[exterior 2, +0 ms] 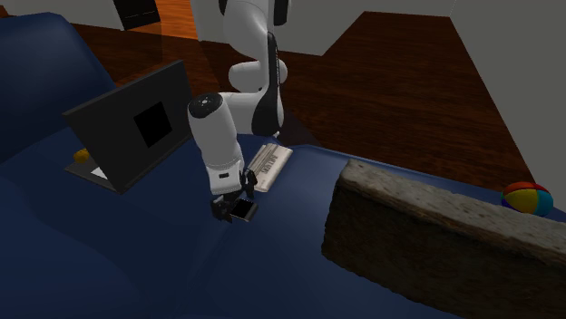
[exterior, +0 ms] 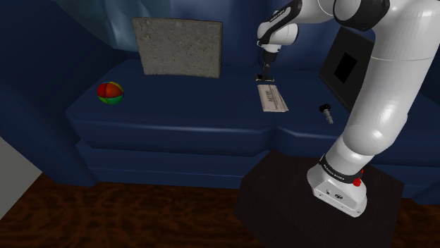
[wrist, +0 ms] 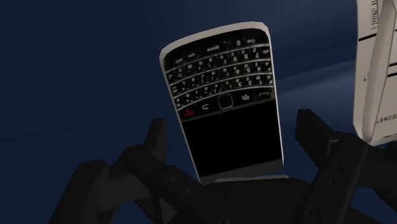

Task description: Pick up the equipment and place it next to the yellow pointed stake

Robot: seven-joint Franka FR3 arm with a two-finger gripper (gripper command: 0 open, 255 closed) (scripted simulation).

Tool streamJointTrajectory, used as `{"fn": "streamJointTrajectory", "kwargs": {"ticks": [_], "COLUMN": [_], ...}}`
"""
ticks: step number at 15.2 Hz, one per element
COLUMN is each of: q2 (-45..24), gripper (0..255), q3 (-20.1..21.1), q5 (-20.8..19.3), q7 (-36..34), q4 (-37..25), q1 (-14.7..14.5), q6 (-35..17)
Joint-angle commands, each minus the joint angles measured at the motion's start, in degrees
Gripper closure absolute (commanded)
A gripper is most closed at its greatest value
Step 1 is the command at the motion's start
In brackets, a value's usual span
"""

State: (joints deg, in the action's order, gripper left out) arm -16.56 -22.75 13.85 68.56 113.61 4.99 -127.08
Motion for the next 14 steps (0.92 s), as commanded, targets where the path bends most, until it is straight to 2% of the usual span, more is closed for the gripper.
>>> {"fn": "streamJointTrajectory", "kwargs": {"ticks": [1,3,4,14], "q2": [0.0,0.0,0.0,0.4], "gripper": [0,0,255,255], "q3": [0.0,0.0,0.0,-0.1], "q5": [0.0,0.0,0.0,-0.3], "q7": [0.0,0.0,0.0,-0.2], "q4": [0.0,0.0,0.0,-0.2], "q1": [0.0,0.0,0.0,-0.1], "q6": [0.0,0.0,0.0,0.6]}}
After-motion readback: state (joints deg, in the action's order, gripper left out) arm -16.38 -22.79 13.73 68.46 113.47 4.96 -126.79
